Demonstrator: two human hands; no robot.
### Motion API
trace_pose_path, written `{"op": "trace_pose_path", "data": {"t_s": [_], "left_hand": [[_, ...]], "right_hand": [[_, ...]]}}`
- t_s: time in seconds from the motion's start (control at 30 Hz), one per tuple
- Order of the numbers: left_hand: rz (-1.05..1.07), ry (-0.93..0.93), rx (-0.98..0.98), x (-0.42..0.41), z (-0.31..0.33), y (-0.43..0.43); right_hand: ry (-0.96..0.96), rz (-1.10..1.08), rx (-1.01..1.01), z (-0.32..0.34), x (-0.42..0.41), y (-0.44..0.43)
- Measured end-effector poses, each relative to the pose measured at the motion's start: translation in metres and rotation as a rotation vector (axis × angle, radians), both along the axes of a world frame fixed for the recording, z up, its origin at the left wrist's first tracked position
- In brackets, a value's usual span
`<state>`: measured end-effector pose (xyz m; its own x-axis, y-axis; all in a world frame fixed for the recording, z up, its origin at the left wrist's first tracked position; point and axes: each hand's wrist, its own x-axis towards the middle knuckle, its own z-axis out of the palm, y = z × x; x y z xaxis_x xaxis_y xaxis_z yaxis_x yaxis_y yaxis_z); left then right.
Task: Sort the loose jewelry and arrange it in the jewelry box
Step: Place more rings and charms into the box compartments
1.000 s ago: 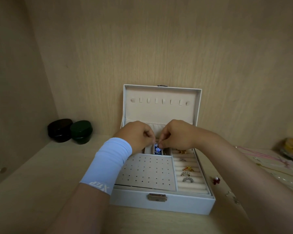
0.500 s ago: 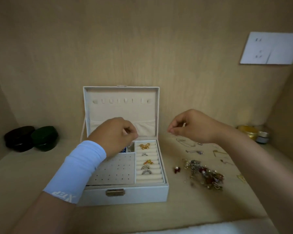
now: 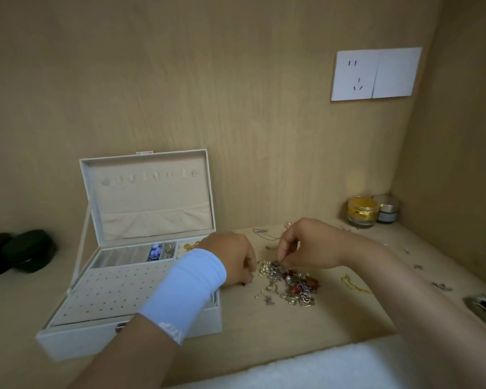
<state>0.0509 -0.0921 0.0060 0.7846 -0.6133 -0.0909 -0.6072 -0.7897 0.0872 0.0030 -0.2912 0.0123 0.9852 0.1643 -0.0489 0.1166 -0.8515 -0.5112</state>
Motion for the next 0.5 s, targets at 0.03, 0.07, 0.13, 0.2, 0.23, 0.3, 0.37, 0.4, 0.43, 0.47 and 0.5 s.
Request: {"op": "trace_pose_path", "data": {"t_s": [0.03, 0.07, 0.13, 0.2, 0.23, 0.3, 0.37, 0.4, 0.43, 0.47, 0.5], "left_hand": [[0.011, -0.001, 0.019, 0.001, -0.002, 0.0], [0.018, -0.012, 0.033, 0.002, -0.004, -0.001], [0.017, -0.029, 0.042, 0.003, -0.006, -0.002], [0.022, -0.023, 0.018, 0.004, -0.007, -0.003], [0.028, -0.022, 0.0, 0.004, -0.007, -0.003], [0.051, -0.004, -0.089, 0.004, -0.007, -0.002], [0.071, 0.09, -0.285, 0.004, -0.006, 0.0], [0.072, 0.144, -0.392, 0.002, -0.005, 0.0], [0.076, 0.186, -0.482, 0.0, -0.004, 0.0], [0.081, 0.213, -0.551, -0.002, -0.003, -0.001], [0.084, 0.227, -0.598, -0.003, -0.002, -0.002]], "right_hand": [[-0.006, 0.006, 0.019, -0.004, 0.001, 0.003], [-0.009, 0.017, 0.033, -0.008, 0.003, 0.005], [-0.007, 0.041, 0.058, -0.013, 0.006, 0.009], [-0.008, 0.055, 0.084, -0.015, 0.009, 0.01], [-0.003, 0.057, 0.096, -0.015, 0.009, 0.01], [0.012, 0.061, 0.136, -0.013, 0.009, 0.008], [0.032, 0.063, 0.234, -0.008, 0.007, 0.006], [0.038, 0.068, 0.281, -0.006, 0.005, 0.004], [0.039, 0.075, 0.303, -0.003, 0.003, 0.002], [0.043, 0.074, 0.294, 0.0, 0.002, 0.0], [0.059, 0.071, 0.259, 0.003, 0.0, -0.003]]}}
